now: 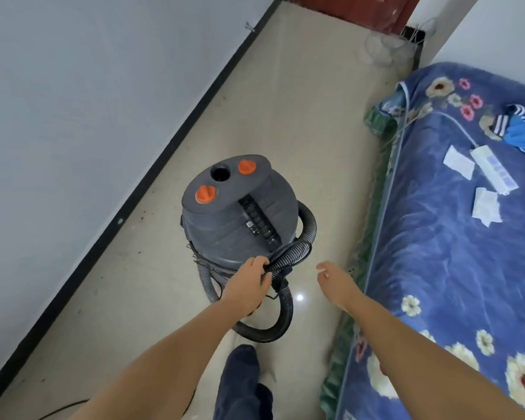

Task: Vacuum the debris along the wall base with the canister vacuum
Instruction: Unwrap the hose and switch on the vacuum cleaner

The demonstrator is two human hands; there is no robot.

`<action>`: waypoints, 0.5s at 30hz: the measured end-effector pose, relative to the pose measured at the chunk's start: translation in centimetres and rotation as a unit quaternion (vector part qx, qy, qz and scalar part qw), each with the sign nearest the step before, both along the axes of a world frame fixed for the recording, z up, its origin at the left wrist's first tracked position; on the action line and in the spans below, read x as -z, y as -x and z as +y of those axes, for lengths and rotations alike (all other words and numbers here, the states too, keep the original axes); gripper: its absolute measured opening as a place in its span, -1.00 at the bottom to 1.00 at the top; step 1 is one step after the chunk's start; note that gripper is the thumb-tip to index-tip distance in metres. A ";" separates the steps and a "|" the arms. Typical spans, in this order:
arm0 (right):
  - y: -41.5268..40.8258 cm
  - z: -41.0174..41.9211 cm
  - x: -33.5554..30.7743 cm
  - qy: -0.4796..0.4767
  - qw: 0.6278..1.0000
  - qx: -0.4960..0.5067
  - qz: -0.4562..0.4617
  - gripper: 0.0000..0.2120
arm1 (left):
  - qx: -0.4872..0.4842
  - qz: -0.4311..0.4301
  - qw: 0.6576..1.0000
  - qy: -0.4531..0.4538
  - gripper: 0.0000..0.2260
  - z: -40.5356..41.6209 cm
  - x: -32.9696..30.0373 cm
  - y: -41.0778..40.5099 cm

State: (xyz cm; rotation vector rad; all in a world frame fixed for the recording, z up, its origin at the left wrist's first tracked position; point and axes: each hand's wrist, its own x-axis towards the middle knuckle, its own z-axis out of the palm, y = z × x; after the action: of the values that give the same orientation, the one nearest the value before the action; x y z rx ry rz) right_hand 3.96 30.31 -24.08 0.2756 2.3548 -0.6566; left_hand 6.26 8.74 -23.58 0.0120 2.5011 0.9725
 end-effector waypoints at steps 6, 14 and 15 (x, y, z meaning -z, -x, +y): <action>5.1 0.9 3.0 0.047 0.994 0.093 0.002 -0.70 | 0.013 0.007 1.000 -0.009 -0.66 2.6 1.4 4.8; 10.4 0.8 5.5 0.070 0.996 -0.004 0.051 -0.71 | 0.098 -0.068 0.990 0.077 -0.53 8.2 4.0 7.6; 10.7 1.0 5.7 0.069 0.996 -0.033 0.055 -0.72 | 0.100 -0.054 0.988 0.107 -0.58 8.6 4.3 7.2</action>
State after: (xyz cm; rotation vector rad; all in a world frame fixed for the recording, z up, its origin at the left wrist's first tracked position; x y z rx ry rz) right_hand -6.73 31.29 -29.80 0.1032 2.3973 -0.8172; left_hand -0.98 17.33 -27.84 0.1367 2.4361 0.6060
